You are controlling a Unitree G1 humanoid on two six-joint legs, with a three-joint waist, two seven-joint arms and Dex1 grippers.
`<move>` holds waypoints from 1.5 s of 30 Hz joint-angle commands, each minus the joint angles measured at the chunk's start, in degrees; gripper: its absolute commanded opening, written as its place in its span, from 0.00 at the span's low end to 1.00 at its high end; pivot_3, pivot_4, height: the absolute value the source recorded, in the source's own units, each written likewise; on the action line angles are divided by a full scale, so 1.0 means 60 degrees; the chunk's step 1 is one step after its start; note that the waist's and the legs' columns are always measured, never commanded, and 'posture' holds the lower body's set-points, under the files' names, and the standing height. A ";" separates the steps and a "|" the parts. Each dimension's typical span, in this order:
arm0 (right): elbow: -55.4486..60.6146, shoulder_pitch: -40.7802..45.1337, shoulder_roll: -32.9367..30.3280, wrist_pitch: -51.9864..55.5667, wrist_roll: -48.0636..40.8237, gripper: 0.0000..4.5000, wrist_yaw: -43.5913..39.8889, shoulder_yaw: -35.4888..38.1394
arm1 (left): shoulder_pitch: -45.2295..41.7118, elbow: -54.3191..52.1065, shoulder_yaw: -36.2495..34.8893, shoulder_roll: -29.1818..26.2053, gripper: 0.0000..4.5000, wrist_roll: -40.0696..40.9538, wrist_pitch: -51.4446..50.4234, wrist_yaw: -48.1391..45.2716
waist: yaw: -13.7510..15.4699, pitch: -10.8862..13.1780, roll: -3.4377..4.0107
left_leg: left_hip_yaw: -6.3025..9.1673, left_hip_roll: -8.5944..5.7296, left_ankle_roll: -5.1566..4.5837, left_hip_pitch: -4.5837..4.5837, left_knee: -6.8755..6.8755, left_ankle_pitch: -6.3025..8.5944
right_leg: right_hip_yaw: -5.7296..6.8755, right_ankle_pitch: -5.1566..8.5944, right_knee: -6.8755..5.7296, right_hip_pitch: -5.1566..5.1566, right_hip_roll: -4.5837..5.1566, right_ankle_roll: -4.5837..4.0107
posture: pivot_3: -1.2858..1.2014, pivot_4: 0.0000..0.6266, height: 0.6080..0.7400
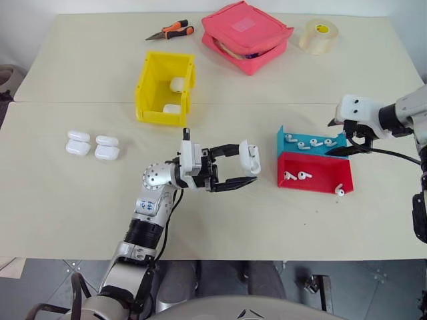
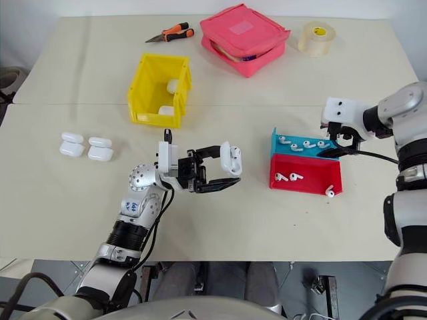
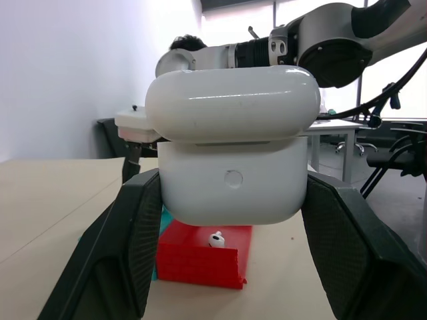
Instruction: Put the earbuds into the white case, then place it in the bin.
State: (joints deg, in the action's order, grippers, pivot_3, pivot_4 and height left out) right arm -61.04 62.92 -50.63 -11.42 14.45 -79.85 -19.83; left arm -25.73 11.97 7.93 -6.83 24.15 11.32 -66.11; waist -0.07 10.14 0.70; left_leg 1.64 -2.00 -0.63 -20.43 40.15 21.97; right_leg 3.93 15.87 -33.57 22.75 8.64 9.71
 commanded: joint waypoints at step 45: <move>0.9938 -0.6192 -0.0463 0.5813 -0.6587 0.11 0.0255 0.5992 | -0.0522 0.0092 0.0133 0.0159 0.61 0.0184 -0.0089 -0.0316 | 0.0260 0.0010 0.0019 | 0.0019 0.0004 0.0007 -0.0023 0.0045 -0.0001 | 0.0041 0.0000 -0.0029 0.0001 0.0005 0.0000 | 0.52 0.24 1.00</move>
State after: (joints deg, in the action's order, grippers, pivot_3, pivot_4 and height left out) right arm -8.44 27.01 -54.08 18.39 -19.09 -81.09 11.65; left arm -28.38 13.37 8.52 -6.26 24.39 10.81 -67.52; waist 1.49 10.20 0.82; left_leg 1.77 -1.97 -0.58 -20.57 40.50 21.97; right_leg 4.18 15.86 -33.78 22.74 8.66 9.71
